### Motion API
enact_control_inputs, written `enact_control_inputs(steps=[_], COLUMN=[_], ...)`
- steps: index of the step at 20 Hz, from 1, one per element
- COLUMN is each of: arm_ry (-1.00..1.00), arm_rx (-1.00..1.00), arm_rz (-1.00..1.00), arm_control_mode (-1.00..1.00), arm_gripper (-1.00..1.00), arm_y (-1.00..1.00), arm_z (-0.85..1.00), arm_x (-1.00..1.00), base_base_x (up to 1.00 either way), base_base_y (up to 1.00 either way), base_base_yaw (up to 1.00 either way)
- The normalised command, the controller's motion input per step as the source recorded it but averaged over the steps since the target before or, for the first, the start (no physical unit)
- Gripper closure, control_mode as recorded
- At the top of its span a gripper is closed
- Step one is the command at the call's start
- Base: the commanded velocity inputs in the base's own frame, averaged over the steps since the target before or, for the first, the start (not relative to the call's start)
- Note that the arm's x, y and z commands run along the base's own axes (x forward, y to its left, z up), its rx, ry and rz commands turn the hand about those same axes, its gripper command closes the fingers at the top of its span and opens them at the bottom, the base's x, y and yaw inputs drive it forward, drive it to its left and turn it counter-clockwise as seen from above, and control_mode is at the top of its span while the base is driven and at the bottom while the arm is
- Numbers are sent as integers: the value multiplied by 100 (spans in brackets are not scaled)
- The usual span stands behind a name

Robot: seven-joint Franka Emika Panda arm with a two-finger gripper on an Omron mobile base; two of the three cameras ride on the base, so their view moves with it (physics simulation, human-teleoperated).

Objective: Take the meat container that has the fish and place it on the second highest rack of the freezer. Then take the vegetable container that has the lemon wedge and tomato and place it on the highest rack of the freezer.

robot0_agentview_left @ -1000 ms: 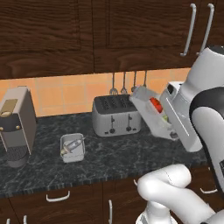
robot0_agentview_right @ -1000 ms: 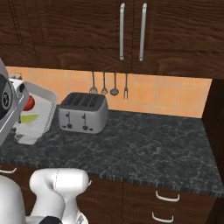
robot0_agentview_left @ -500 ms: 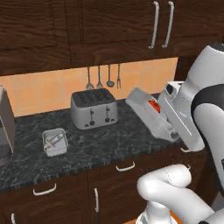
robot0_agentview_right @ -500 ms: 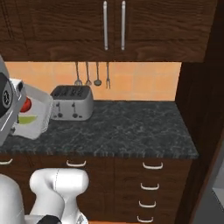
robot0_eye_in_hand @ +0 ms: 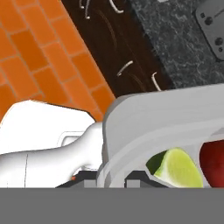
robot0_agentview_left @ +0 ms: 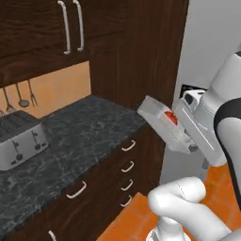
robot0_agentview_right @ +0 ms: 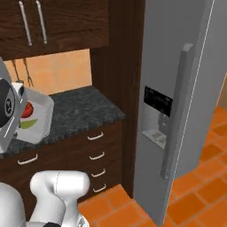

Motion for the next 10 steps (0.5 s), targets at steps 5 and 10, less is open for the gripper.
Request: enact_control_inputs(steps=[5,10], arm_ry=[0,0], arm_rx=[0,0], arm_rz=[0,0], arm_control_mode=[100,100], arm_gripper=[100,100], arm_y=[0,0], arm_z=[0,0], arm_x=[0,0], base_base_x=[-2,0], base_base_y=[1,-2], base_base_yaw=[-99,-96])
